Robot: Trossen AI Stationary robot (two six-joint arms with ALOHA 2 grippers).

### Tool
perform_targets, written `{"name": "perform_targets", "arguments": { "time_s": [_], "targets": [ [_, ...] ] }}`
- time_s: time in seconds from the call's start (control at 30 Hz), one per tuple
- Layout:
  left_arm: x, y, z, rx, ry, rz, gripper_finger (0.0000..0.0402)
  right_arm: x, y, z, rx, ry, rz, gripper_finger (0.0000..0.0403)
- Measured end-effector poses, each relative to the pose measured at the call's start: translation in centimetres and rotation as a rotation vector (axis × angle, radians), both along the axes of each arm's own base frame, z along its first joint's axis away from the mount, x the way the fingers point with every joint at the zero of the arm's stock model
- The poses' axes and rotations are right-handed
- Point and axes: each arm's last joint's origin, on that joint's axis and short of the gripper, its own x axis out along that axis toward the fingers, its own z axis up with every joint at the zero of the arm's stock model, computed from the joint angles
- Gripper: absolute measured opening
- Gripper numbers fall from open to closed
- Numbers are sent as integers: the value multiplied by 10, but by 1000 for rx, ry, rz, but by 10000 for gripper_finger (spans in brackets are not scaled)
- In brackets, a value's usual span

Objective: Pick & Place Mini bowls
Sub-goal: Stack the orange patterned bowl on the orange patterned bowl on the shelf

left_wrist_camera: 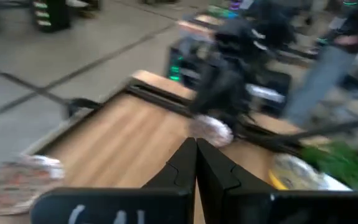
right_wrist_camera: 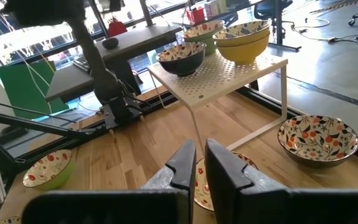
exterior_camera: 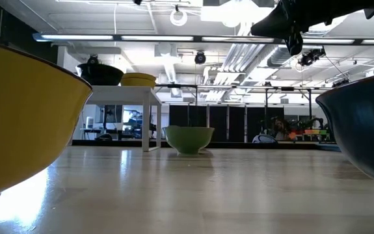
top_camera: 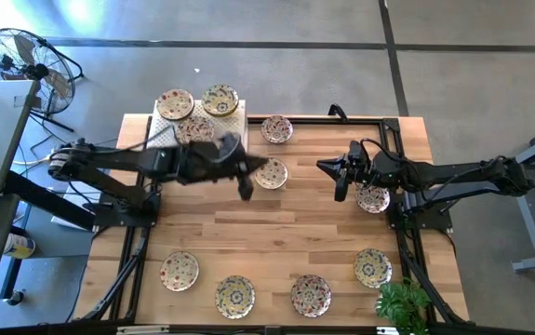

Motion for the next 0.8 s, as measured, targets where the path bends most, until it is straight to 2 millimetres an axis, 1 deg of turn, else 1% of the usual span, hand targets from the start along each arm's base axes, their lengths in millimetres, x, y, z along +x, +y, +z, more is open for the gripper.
{"name": "perform_targets", "arguments": {
  "time_s": [0.07, 0.13, 0.2, 0.27, 0.37, 0.43, 0.53, 0.67, 0.8],
  "targets": [
    [3, -5, -17, -11, -2, -58, 1, 0, 0, 0, 0, 0, 0, 24],
    [0, -8, -32, -23, 6, -112, 1, 0, 0, 0, 0, 0, 0, 24],
    [-3, -9, -36, -44, -37, -163, 0, 0, 0, 0, 0, 0, 0, 26],
    [-10, -9, -46, -59, -34, -205, 0, 0, 0, 0, 0, -1, 0, 26],
    [-12, -10, -55, -67, -58, -235, 0, 0, 0, 0, 0, -1, -1, 24],
    [-19, -9, -58, -69, -64, -232, 0, 0, 0, 0, -8, 2, -3, 24],
    [-28, -6, -53, -55, -98, -206, 0, 0, -1, 0, -53, 16, -37, 26],
    [-32, -3, -60, -30, -65, -155, 0, 0, -2, 1, -50, 8, -45, 24],
    [-33, -3, -54, -45, -112, -140, 0, 0, -1, 3, -50, -18, -40, 24]
  ]
}}
